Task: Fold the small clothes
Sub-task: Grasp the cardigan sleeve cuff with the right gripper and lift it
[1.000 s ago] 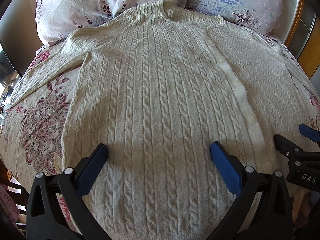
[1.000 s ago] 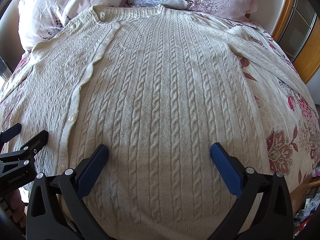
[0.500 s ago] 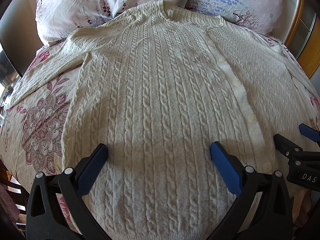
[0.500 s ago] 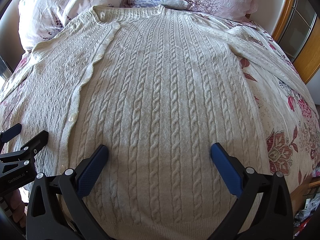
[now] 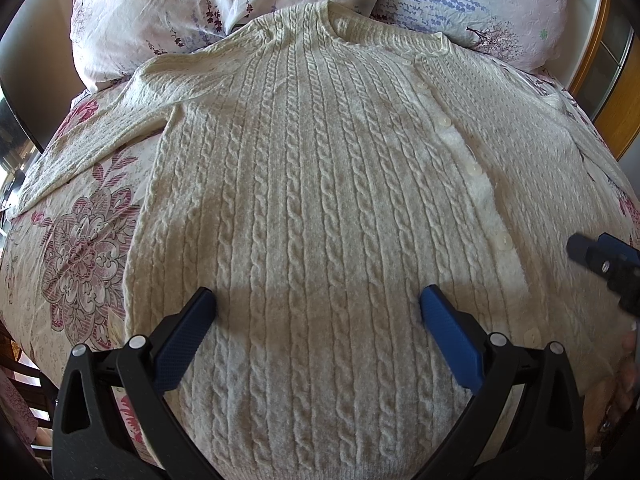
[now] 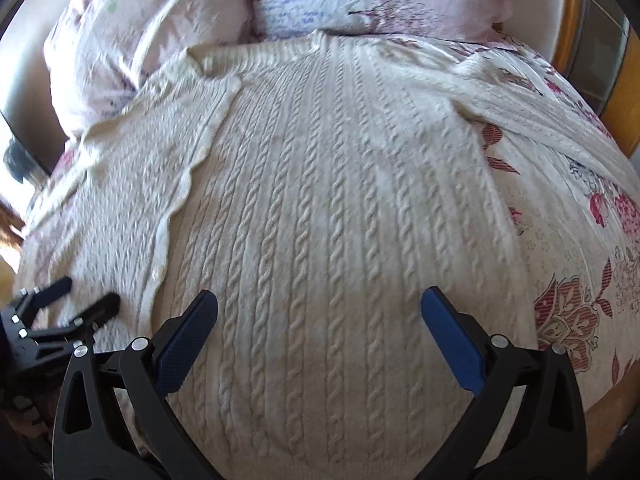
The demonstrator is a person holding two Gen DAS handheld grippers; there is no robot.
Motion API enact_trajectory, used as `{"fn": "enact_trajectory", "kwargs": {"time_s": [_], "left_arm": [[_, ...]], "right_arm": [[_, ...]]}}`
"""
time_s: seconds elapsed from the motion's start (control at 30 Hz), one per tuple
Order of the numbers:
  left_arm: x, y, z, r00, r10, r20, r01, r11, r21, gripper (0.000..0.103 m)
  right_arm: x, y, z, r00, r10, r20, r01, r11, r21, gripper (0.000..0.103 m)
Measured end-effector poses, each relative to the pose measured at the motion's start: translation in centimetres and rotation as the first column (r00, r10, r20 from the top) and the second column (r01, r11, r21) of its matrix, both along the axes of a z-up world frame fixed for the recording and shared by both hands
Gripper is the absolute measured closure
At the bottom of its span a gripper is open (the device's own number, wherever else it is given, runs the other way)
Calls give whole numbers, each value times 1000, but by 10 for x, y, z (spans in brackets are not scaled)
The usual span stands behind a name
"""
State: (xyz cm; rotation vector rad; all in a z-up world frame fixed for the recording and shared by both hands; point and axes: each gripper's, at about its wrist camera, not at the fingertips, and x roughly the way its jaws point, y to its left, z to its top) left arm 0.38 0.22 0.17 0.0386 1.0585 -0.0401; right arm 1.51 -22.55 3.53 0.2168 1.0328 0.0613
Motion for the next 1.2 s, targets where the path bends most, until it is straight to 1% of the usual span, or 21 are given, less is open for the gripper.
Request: {"fn": "enact_trajectory", "kwargs": {"time_s": [0.03, 0.07, 0.1, 0.17, 0.2, 0.27, 0.37, 0.4, 0.43, 0.5, 0.57, 0.6, 0.67, 0.73, 0.87, 0.9, 0.93, 0.97, 1.07, 1.13, 1.2], "left_arm": [[0, 3, 2, 1000, 6, 8, -6, 1000, -15, 2], [0, 6, 4, 1000, 14, 17, -13, 999, -32, 2], [0, 11, 7, 999, 25, 33, -23, 998, -61, 2], [2, 20, 15, 997, 44, 66, -34, 990, -140, 2], [3, 24, 19, 995, 53, 82, -38, 983, -179, 2], [6, 32, 27, 989, 83, 121, -53, 972, -228, 2], [10, 41, 38, 973, 130, 189, -81, 966, -247, 2], [11, 43, 42, 966, 150, 213, -96, 965, -243, 2], [13, 45, 47, 958, 169, 231, -112, 965, -238, 2], [17, 49, 52, 950, 193, 247, -137, 964, -229, 2], [24, 53, 55, 950, 208, 233, -156, 962, -225, 2], [25, 56, 55, 951, 213, 223, -162, 961, -224, 2], [29, 60, 55, 950, 231, 211, -185, 959, -215, 2], [27, 66, 54, 944, 247, 219, -200, 956, -216, 2], [26, 82, 55, 931, 294, 216, -239, 938, -249, 2], [26, 86, 56, 926, 310, 216, -252, 933, -258, 2], [26, 92, 56, 921, 327, 213, -265, 924, -275, 2], [26, 98, 55, 916, 344, 207, -275, 913, -303, 2], [26, 119, 51, 896, 410, 170, -317, 859, -401, 2], [23, 133, 48, 873, 460, 159, -347, 817, -460, 2], [21, 144, 47, 853, 497, 159, -366, 786, -498, 2]], "right_arm": [[3, -15, 5, 999, -46, 21, 45, 998, 41, 4], [6, -34, 9, 994, -98, 41, 94, 991, 93, 11], [9, -55, 13, 987, -152, 53, 142, 978, 154, 15], [16, -103, 15, 961, -274, 47, 251, 928, 274, 24], [19, -128, 15, 939, -341, 35, 313, 893, 324, 26], [20, -178, 10, 881, -472, 10, 423, 798, 430, 36], [20, -235, -6, 786, -614, -71, 547, 636, 544, 45], [20, -249, -14, 759, -643, -101, 570, 583, 579, 46], [21, -259, -20, 741, -660, -127, 585, 541, 604, 47], [24, -273, -29, 716, -679, -162, 607, 490, 626, 55], [28, -280, -37, 697, -692, -191, 625, 455, 635, 65], [30, -282, -40, 689, -695, -204, 633, 440, 637, 67], [31, -283, -44, 676, -706, -211, 643, 424, 638, 71], [29, -286, -46, 665, -718, -208, 647, 414, 640, 72], [27, -292, -46, 631, -749, -203, 667, 391, 635, 72], [27, -294, -45, 623, -757, -198, 673, 390, 628, 75], [28, -295, -44, 617, -763, -191, 681, 397, 615, 87], [29, -295, -42, 621, -763, -181, 684, 414, 601, 96], [39, -288, -21, 654, -751, -91, 653, 501, 568, 96], [48, -276, 3, 693, -721, 1, 599, 576, 556, 97], [62, -258, 30, 746, -660, 92, 512, 657, 554, 97]]}}
